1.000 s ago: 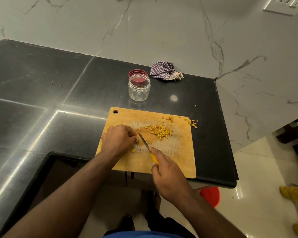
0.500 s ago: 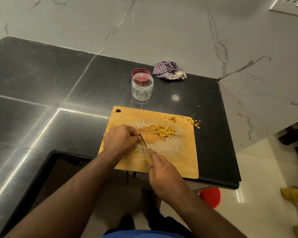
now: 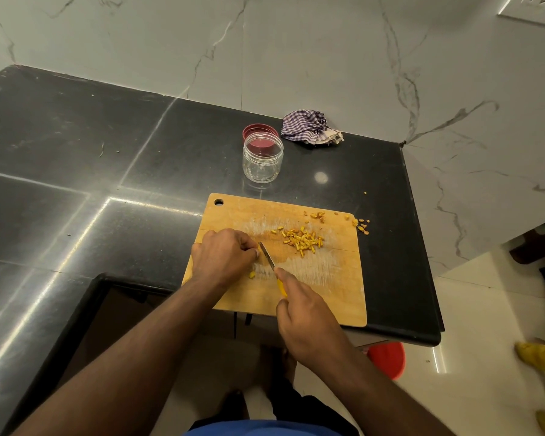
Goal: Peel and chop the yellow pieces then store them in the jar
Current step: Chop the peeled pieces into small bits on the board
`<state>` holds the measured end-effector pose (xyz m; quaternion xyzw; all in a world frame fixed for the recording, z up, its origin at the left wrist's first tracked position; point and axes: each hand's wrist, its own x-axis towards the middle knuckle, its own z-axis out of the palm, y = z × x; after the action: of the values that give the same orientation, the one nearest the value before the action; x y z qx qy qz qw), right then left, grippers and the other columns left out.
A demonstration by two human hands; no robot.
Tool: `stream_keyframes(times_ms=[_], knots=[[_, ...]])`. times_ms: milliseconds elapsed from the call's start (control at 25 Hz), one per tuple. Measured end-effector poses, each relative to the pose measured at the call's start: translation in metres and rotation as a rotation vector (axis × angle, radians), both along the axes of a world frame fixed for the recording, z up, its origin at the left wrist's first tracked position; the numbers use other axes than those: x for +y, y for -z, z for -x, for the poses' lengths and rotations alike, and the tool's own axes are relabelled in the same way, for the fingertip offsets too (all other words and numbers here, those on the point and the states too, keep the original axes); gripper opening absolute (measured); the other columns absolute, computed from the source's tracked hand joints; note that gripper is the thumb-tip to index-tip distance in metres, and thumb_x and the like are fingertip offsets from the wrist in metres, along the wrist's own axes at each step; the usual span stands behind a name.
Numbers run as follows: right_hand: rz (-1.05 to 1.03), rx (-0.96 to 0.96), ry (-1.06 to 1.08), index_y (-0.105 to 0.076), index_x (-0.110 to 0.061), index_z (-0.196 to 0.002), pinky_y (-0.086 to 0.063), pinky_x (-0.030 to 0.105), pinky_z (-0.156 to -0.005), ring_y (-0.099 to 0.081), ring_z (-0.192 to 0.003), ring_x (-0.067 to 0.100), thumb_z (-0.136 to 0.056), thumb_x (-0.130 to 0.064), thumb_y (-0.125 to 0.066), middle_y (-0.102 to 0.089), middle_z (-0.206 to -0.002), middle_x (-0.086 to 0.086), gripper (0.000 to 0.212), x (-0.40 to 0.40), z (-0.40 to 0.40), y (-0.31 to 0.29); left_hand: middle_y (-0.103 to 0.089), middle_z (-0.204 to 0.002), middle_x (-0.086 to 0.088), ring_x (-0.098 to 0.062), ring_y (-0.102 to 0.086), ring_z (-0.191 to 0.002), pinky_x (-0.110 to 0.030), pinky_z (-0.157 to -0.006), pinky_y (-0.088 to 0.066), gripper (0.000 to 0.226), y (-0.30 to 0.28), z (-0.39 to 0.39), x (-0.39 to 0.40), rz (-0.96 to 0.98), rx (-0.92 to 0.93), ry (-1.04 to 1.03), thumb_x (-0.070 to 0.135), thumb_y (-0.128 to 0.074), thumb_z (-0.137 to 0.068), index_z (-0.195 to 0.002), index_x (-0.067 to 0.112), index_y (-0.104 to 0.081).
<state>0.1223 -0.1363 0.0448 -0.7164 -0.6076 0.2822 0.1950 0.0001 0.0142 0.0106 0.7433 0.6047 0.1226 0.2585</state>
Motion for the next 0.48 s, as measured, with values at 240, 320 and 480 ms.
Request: stream_keyframes(times_ms=[240, 320, 480], knots=[[0.035, -0.034, -0.031, -0.021, -0.027, -0.155, -0.032, 0.022, -0.108, -0.038, -0.135, 0.01, -0.103, -0.021, -0.036, -0.04, -0.152, -0.004, 0.054, 0.012, 0.0, 0.005, -0.07, -0.095, 0.02, -0.016, -0.051, -0.103, -0.042, -0.086, -0.042, 0.011, -0.005, -0.002, -0.001, 0.006, -0.008, -0.016, 0.042, -0.066, -0.087, -0.086, 0.038, -0.077], [0.046, -0.02, -0.04, -0.021, -0.027, -0.155, -0.031, 0.022, -0.109, -0.037, -0.136, 0.009, -0.103, -0.022, -0.036, -0.038, -0.153, -0.004, 0.055, 0.009, -0.002, 0.005, -0.069, -0.094, 0.021, -0.016, -0.051, -0.103, -0.042, -0.086, -0.039, 0.011, -0.006, -0.002, -0.001, 0.004, -0.005, -0.018, 0.043, -0.067, -0.086, -0.086, 0.038, -0.076], [0.045, -0.002, -0.034, -0.023, -0.028, -0.155, -0.03, 0.02, -0.112, -0.035, -0.137, 0.004, -0.103, -0.023, -0.037, -0.037, -0.154, -0.007, 0.053, -0.012, -0.005, 0.004, -0.068, -0.093, 0.021, -0.016, -0.051, -0.106, -0.044, -0.088, -0.039, 0.011, -0.006, -0.001, -0.001, 0.008, -0.014, -0.014, 0.044, -0.068, -0.086, -0.085, 0.036, -0.075]])
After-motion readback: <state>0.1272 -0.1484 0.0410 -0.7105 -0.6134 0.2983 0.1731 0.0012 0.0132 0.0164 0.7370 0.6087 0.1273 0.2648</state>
